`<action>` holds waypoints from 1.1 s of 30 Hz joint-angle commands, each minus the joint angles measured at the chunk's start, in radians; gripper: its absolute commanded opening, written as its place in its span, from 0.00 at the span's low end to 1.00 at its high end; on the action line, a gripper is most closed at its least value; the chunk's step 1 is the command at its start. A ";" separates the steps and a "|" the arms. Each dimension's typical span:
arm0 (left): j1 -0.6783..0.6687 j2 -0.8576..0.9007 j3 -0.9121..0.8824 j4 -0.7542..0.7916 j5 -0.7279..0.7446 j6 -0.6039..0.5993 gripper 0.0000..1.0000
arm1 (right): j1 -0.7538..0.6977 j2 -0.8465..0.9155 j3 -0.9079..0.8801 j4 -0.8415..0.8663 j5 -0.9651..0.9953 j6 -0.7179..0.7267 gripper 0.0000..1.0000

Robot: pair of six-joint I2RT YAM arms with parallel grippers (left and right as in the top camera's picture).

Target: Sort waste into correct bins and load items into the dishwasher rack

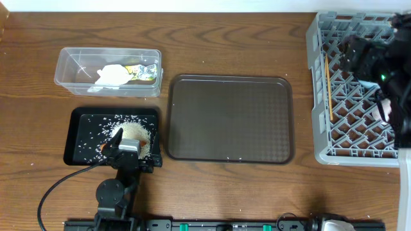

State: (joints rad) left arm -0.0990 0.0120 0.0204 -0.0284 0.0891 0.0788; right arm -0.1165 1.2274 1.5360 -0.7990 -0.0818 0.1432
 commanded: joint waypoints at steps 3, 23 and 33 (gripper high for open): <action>0.004 -0.007 -0.016 -0.035 -0.004 -0.005 0.98 | -0.001 -0.105 -0.167 0.094 -0.007 -0.036 0.99; 0.004 -0.007 -0.016 -0.035 -0.004 -0.005 0.98 | -0.001 -0.718 -1.310 1.165 -0.120 -0.028 0.99; 0.004 -0.007 -0.016 -0.035 -0.004 -0.005 0.98 | 0.000 -0.945 -1.532 1.241 -0.086 -0.029 0.99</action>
State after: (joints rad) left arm -0.0990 0.0120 0.0208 -0.0299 0.0784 0.0784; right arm -0.1165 0.3172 0.0387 0.4381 -0.1967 0.1177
